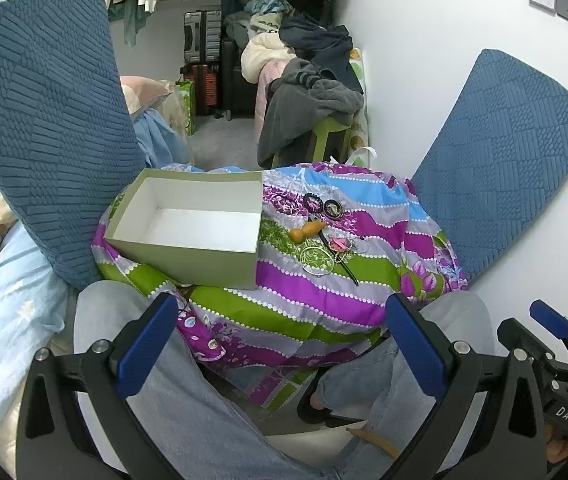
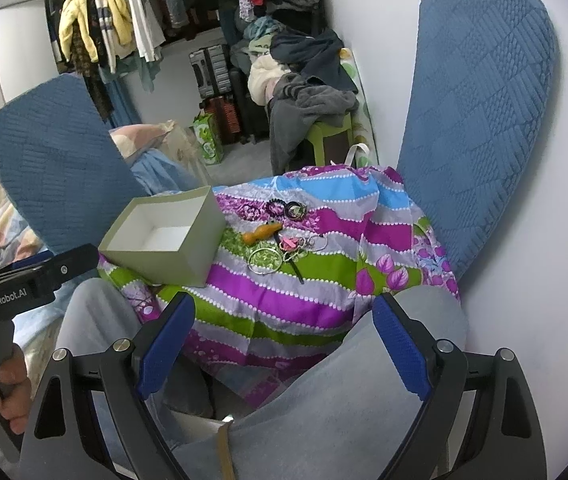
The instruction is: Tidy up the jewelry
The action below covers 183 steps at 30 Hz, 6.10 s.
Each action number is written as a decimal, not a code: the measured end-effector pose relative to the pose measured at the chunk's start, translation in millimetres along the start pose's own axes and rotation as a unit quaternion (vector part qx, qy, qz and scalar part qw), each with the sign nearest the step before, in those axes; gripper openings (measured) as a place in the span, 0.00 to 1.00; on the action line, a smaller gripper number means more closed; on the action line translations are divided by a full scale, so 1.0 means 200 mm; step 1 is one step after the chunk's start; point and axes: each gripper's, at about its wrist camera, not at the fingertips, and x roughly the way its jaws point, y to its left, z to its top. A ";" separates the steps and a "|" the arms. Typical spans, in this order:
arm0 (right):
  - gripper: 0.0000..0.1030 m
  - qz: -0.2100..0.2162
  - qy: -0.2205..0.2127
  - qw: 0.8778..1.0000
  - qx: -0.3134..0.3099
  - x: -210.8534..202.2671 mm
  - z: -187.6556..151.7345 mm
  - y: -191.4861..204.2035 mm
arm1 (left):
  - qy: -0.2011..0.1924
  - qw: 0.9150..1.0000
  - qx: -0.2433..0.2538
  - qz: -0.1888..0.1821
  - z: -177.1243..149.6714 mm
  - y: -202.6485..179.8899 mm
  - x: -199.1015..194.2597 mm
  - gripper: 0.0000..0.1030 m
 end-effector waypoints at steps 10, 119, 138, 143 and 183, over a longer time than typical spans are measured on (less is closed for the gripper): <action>0.87 -0.014 -0.024 1.000 0.001 0.09 0.05 -0.03 | -0.016 1.000 0.014 -0.002 0.06 -0.02 0.03 1.00; 0.24 0.091 0.118 0.989 -0.025 1.57 0.17 -0.33 | 0.175 0.982 0.036 -0.066 0.27 -0.21 1.55 0.32; 0.24 0.055 0.106 0.993 -0.008 1.41 0.20 -0.22 | 0.142 0.983 -0.043 -0.103 0.28 -0.09 1.22 0.32; 0.24 0.067 0.152 0.986 0.030 1.55 0.16 -0.27 | 0.139 0.984 -0.053 -0.099 0.27 -0.04 1.21 0.32; 0.21 0.042 0.104 0.993 -0.046 1.43 0.32 -0.04 | 0.115 0.986 -0.068 -0.101 0.36 0.11 1.08 0.32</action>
